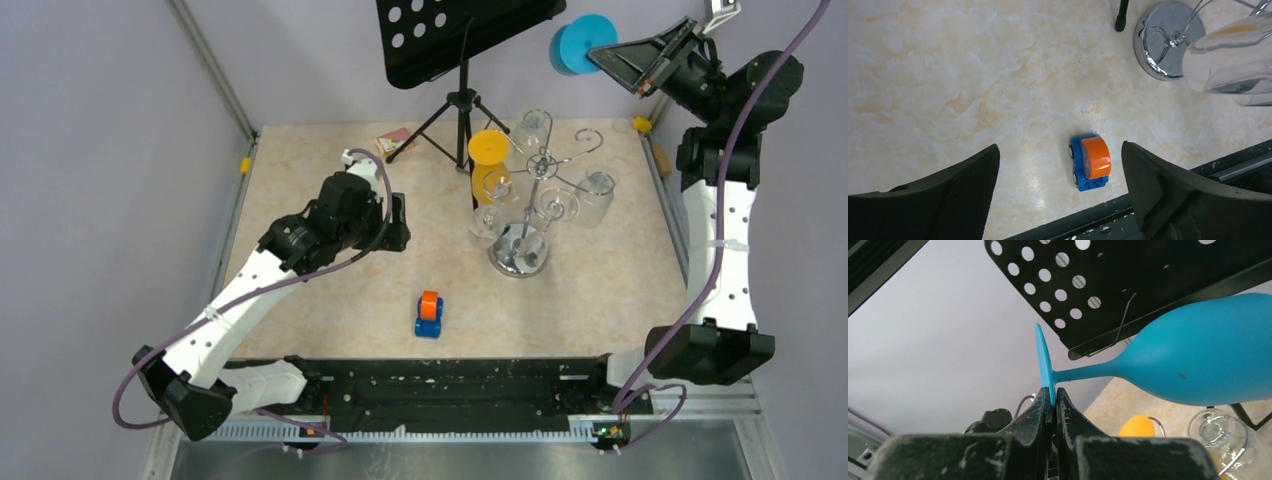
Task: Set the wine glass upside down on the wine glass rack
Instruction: Turn the wine glass upside down at the wine rack.
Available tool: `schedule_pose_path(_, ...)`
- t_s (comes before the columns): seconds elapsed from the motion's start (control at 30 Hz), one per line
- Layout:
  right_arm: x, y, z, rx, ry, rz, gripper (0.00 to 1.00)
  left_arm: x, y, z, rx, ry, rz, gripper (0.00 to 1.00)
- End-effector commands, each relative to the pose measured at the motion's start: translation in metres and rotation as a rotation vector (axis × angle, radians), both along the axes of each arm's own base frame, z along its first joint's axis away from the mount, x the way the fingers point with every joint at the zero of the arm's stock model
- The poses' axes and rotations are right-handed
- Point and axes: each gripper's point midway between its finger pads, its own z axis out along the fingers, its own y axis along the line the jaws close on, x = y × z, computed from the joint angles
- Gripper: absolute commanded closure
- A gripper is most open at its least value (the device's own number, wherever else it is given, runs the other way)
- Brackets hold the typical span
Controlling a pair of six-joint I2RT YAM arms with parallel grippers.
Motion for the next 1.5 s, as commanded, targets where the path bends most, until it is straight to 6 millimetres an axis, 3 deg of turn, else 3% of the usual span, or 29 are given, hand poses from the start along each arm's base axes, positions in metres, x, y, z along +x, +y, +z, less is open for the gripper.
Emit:
schedule_pose_path(0.0, 0.01, -0.01, 0.001, -0.035, -0.052, -0.051, 1.0, -0.004, 0.005, -0.01, -0.011, 0.013, 0.031, 0.06)
schedule_pose_path(0.1, 0.023, -0.017, -0.014, -0.038, -0.025, -0.109, 1.0, -0.003, 0.012, -0.023, -0.001, 0.021, 0.079, 0.05)
schedule_pose_path(0.4, 0.044, -0.028, -0.06, -0.04, 0.08, -0.182, 1.0, -0.001, 0.007, -0.048, 0.017, 0.048, 0.06, 0.06)
schedule_pose_path(0.8, 0.053, -0.03, -0.126, -0.031, 0.261, -0.178, 1.0, 0.018, -0.005, -0.049, 0.038, 0.018, 0.025, 0.05)
schedule_pose_path(1.47, 0.036, -0.027, -0.154, -0.043, 0.346, -0.181, 1.0, 0.044, -0.011, -0.045, 0.098, -0.021, 0.029, 0.05)
